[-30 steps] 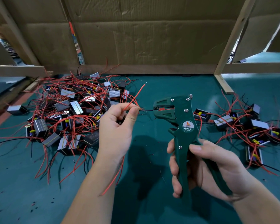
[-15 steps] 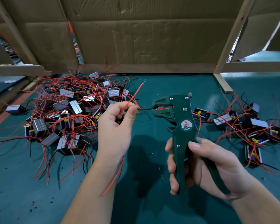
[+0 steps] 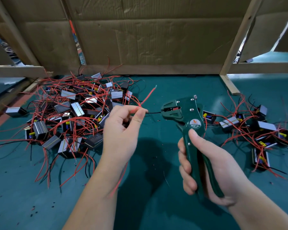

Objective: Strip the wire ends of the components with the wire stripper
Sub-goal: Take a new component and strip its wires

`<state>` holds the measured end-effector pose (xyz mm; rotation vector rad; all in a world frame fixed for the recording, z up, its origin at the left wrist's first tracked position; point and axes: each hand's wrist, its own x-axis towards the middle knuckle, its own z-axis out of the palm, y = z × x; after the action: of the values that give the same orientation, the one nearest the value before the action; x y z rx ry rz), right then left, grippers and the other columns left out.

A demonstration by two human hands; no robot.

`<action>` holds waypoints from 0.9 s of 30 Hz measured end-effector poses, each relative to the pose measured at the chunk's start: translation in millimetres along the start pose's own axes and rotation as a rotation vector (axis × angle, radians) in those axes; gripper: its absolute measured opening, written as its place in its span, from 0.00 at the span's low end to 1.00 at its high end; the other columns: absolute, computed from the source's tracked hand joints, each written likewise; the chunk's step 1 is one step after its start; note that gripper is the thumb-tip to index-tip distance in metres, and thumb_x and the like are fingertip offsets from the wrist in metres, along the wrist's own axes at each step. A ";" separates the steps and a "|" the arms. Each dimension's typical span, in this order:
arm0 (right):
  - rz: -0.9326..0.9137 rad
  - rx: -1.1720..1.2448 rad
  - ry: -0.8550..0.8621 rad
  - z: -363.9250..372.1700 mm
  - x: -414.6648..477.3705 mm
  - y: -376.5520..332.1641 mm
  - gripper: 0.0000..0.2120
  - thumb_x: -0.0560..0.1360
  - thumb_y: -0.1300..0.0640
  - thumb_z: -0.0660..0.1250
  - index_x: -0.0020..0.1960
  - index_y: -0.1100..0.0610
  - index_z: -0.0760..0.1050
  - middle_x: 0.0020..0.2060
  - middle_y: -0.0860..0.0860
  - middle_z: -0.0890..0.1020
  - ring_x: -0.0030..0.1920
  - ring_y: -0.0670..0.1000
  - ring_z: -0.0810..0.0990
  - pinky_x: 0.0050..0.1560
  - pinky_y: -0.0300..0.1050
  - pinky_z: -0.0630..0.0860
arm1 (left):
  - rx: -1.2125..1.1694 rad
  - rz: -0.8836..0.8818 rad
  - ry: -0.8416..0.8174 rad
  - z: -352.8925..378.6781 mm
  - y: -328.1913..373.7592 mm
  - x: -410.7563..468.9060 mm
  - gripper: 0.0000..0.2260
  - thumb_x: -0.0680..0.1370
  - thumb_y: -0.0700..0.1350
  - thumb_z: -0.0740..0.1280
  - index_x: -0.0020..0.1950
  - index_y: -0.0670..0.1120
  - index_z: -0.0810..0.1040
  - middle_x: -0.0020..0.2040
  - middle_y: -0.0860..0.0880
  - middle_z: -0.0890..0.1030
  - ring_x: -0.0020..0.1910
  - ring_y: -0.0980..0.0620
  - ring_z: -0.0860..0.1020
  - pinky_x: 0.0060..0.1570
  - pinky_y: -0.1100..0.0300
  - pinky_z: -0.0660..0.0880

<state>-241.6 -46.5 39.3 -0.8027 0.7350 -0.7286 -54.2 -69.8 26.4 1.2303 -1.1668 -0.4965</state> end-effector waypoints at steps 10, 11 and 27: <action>-0.082 0.243 -0.076 -16.1 4.3 -12.8 0.25 0.61 0.48 0.74 0.51 0.63 0.78 0.40 0.64 0.78 0.37 0.65 0.78 0.41 0.63 0.78 | 0.074 0.017 -0.120 3.2 3.6 -4.0 0.14 0.79 0.51 0.59 0.41 0.62 0.81 0.44 0.45 0.74 0.38 0.59 0.70 0.42 0.67 0.66; -0.055 0.212 -0.124 -18.2 3.3 -13.4 0.27 0.60 0.48 0.76 0.53 0.64 0.78 0.41 0.64 0.78 0.38 0.66 0.78 0.42 0.63 0.77 | 0.092 0.035 -0.119 3.0 4.6 -4.0 0.13 0.79 0.51 0.60 0.41 0.61 0.81 0.42 0.45 0.73 0.38 0.59 0.70 0.41 0.71 0.65; 0.115 0.172 -0.489 -21.3 -2.2 -14.9 0.25 0.71 0.49 0.70 0.61 0.65 0.74 0.45 0.65 0.78 0.43 0.66 0.79 0.50 0.63 0.75 | -0.069 0.005 -0.105 -3.3 9.7 -0.1 0.04 0.72 0.45 0.71 0.39 0.53 0.83 0.36 0.54 0.67 0.36 0.62 0.67 0.39 0.72 0.64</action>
<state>-263.9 -59.8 41.9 -0.7359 0.2704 -0.4571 -54.0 -65.1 35.4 1.1530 -1.2311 -0.5986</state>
